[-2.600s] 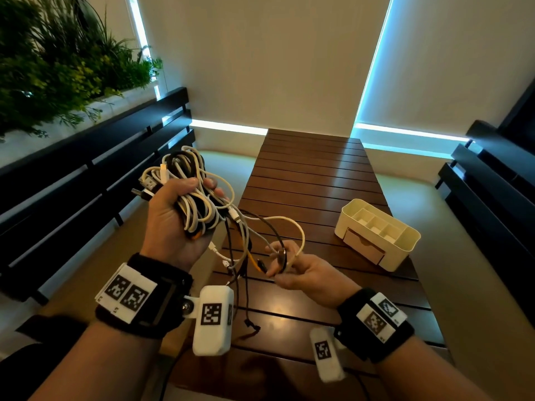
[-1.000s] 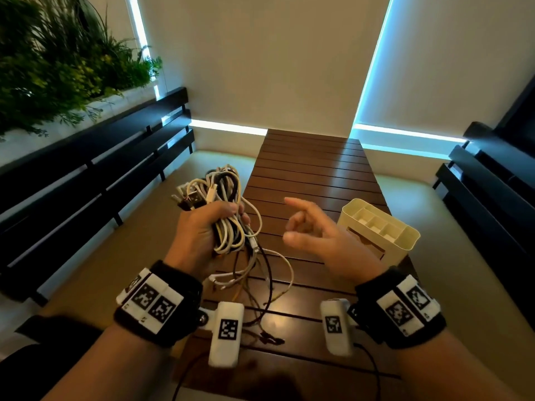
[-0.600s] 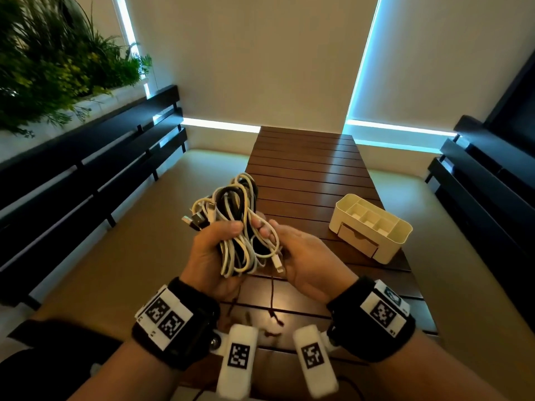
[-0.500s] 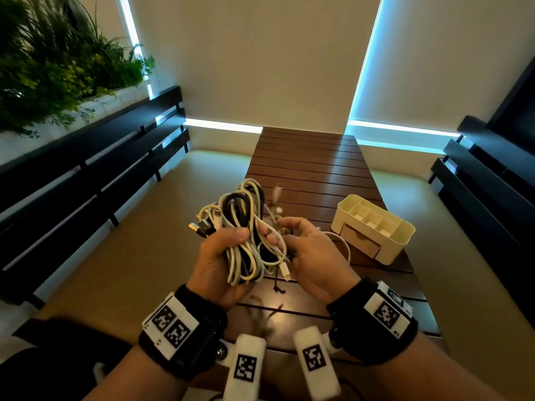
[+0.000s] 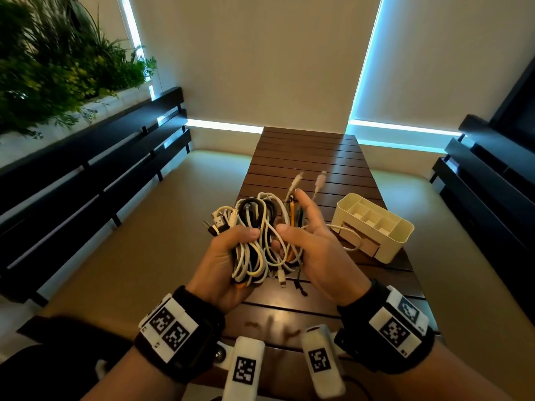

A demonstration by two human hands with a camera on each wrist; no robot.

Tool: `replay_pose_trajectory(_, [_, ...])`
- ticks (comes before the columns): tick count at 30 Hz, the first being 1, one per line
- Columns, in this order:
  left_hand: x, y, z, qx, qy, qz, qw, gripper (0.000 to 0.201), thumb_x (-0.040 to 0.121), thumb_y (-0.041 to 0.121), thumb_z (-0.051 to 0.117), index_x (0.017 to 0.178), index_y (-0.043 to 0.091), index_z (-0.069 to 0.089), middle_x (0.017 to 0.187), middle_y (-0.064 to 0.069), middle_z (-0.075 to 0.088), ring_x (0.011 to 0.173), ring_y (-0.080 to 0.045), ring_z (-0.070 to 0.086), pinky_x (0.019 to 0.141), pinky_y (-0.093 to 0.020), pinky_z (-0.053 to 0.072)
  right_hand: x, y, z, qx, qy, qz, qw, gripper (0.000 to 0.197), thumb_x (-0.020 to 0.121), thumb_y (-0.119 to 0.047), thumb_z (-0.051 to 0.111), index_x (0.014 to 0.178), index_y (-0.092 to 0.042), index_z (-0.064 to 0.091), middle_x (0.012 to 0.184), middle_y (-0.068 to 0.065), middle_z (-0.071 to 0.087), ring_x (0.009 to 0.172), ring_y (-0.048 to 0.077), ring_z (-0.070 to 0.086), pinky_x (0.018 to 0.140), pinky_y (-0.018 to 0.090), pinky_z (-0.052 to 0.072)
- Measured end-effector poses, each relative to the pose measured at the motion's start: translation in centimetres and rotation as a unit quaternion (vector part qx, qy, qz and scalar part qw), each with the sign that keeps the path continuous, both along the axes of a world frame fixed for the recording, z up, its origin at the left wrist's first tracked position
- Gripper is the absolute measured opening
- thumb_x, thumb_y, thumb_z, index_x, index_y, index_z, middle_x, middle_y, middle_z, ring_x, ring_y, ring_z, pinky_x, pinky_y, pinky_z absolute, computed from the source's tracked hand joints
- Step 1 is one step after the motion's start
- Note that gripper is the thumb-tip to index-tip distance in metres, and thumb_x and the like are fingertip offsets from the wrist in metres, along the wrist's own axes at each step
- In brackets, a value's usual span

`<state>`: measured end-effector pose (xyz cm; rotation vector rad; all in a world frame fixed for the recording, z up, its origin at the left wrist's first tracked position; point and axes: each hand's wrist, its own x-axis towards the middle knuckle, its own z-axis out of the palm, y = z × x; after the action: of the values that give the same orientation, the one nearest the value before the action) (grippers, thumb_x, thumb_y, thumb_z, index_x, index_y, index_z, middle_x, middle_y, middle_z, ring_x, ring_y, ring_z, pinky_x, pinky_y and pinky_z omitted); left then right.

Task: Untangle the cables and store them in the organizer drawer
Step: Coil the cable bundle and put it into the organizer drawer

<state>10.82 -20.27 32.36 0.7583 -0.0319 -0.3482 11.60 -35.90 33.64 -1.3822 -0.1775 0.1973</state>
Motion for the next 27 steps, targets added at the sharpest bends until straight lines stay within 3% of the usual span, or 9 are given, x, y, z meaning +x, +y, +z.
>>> replay_pose_trajectory(3, [-0.2, -0.2, 0.2, 0.032, -0.005, -0.011, 0.999, 0.052, 0.069, 0.010, 0.066, 0.119, -0.003, 0.066, 0.108, -0.028, 0.059, 0.091, -0.034, 0.059, 0.096, -0.052, 0.048, -0.6, -0.1, 0.2, -0.035, -0.020, 0.021, 0.999, 0.097, 0.080, -0.029, 0.073, 0.154, -0.044, 0.012, 0.121, -0.001, 0.066, 0.111, 0.021, 0.066, 0.091, 0.033, 0.056])
replay_pose_trajectory(6, [-0.7, -0.9, 0.6, 0.084, -0.034, 0.000, 0.996, 0.039, 0.072, 0.009, 0.060, 0.108, -0.003, 0.071, 0.095, -0.029, 0.063, 0.076, -0.034, 0.065, 0.072, -0.044, 0.056, -1.6, 0.2, 1.0, -0.057, -0.047, 0.041, 0.996, 0.096, 0.088, -0.038, 0.064, 0.155, -0.042, -0.004, 0.145, -0.022, 0.042, 0.109, -0.015, 0.054, 0.091, 0.012, 0.047])
replay_pose_trajectory(10, [-0.7, -1.3, 0.9, 0.127, -0.047, 0.023, 0.990, 0.048, 0.076, 0.011, 0.063, 0.118, -0.012, 0.059, 0.103, -0.033, 0.058, 0.082, -0.039, 0.059, 0.072, -0.043, 0.053, -2.1, 0.7, 1.6, -0.106, -0.065, 0.032, 0.992, 0.081, 0.098, -0.040, 0.043, 0.150, -0.041, -0.019, 0.113, -0.052, 0.019, 0.088, -0.044, 0.033, 0.076, -0.009, 0.033])
replay_pose_trajectory(15, [-1.0, -1.6, 1.5, 0.159, -0.108, 0.021, 0.981, 0.037, 0.080, 0.011, 0.066, 0.113, -0.006, 0.066, 0.089, -0.021, 0.071, 0.074, -0.028, 0.070, 0.062, -0.034, 0.056, -2.3, 1.5, 1.4, -0.184, -0.110, 0.025, 0.976, 0.091, 0.077, -0.082, 0.023, 0.143, -0.050, -0.031, 0.116, -0.063, -0.021, 0.117, -0.038, 0.005, 0.106, 0.006, 0.015])
replay_pose_trajectory(17, [-1.2, -1.9, 1.7, 0.167, -0.130, 0.021, 0.977, 0.036, 0.079, 0.013, 0.068, 0.111, -0.004, 0.068, 0.091, -0.018, 0.073, 0.079, -0.027, 0.072, 0.066, -0.034, 0.057, -2.2, 1.5, 1.3, -0.177, -0.128, 0.018, 0.976, 0.102, 0.063, -0.097, 0.021, 0.140, -0.054, -0.030, 0.125, -0.059, -0.023, 0.123, -0.034, 0.002, 0.107, 0.009, 0.015])
replay_pose_trajectory(21, [-1.6, -2.8, 2.1, 0.182, -0.151, 0.035, 0.971, 0.040, 0.086, 0.009, 0.068, 0.126, 0.004, 0.064, 0.113, -0.017, 0.072, 0.105, -0.031, 0.069, 0.084, -0.038, 0.058, -1.5, 1.2, 0.7, -0.129, -0.109, 0.032, 0.985, 0.097, 0.057, -0.102, 0.025, 0.135, -0.068, -0.023, 0.161, -0.023, -0.013, 0.149, 0.002, 0.004, 0.124, 0.040, 0.012])
replay_pose_trajectory(23, [-1.5, -3.0, 2.2, 0.192, -0.162, 0.048, 0.967, 0.039, 0.085, 0.004, 0.065, 0.125, 0.006, 0.065, 0.110, -0.019, 0.073, 0.102, -0.034, 0.070, 0.080, -0.040, 0.060, -1.3, 1.0, 0.8, -0.151, -0.101, 0.055, 0.982, 0.082, 0.059, -0.102, 0.021, 0.123, -0.078, -0.023, 0.152, -0.045, -0.001, 0.148, 0.000, 0.002, 0.125, 0.048, 0.007])
replay_pose_trajectory(25, [-1.2, -3.0, 2.3, 0.207, -0.176, 0.049, 0.961, 0.034, 0.086, -0.002, 0.063, 0.119, 0.008, 0.067, 0.104, -0.022, 0.072, 0.097, -0.037, 0.071, 0.077, -0.045, 0.061, -1.4, 0.7, 1.2, -0.175, -0.094, 0.066, 0.978, 0.087, 0.058, -0.100, 0.016, 0.127, -0.070, -0.029, 0.124, -0.064, 0.001, 0.138, -0.007, 0.002, 0.125, 0.045, -0.001])
replay_pose_trajectory(27, [-0.8, -2.7, 2.3, 0.221, -0.188, 0.046, 0.956, 0.031, 0.088, -0.005, 0.061, 0.116, 0.005, 0.067, 0.102, -0.020, 0.073, 0.096, -0.035, 0.071, 0.079, -0.043, 0.060, -1.4, 0.4, 1.6, -0.191, -0.075, 0.074, 0.976, 0.096, 0.065, -0.091, 0.013, 0.139, -0.052, -0.034, 0.145, -0.044, 0.000, 0.132, -0.008, 0.007, 0.121, 0.031, 0.005])
